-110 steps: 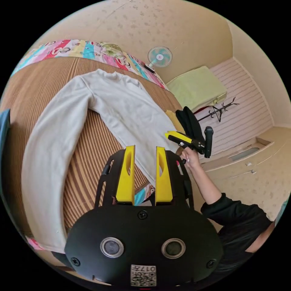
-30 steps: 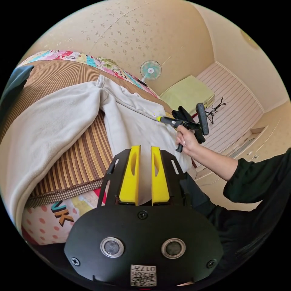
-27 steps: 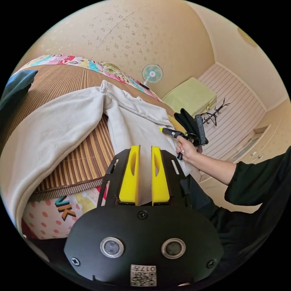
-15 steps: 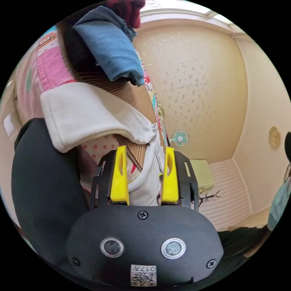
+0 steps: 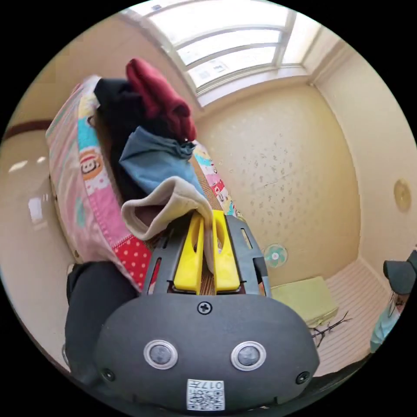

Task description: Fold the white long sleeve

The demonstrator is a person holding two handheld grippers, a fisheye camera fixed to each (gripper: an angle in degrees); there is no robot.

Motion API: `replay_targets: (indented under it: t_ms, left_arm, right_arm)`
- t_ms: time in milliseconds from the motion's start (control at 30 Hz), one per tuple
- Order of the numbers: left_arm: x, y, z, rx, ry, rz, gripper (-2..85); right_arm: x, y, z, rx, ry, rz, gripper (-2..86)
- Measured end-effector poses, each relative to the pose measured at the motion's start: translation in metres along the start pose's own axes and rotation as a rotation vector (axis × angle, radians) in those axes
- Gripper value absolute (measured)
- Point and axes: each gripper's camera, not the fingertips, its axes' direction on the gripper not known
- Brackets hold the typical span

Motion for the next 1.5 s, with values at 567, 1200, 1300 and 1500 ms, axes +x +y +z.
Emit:
replay_targets:
  t_ms: [567, 1200, 1300, 1500]
  left_arm:
    - [0.274, 0.336, 0.278, -0.796, 0.328, 0.823, 6.6]
    - [0.177, 0.387, 0.359, -0.936, -0.294, 0.883, -0.9]
    - [0.173, 0.384, 0.386, -0.977, -0.233, 0.847, -0.7]
    - [0.171, 0.394, 0.407, -0.995, -0.183, 0.869, -0.6]
  right_arm:
    - [0.039, -0.006, -0.025, 0.009, -0.105, 0.047, 2.4]
    - [0.031, -0.07, -0.031, -0.192, -0.01, 0.058, 2.2]
    - [0.008, -0.087, -0.029, -0.273, 0.124, -0.012, 2.4]
    - [0.018, -0.113, -0.037, -0.373, 0.046, 0.042, 2.6]
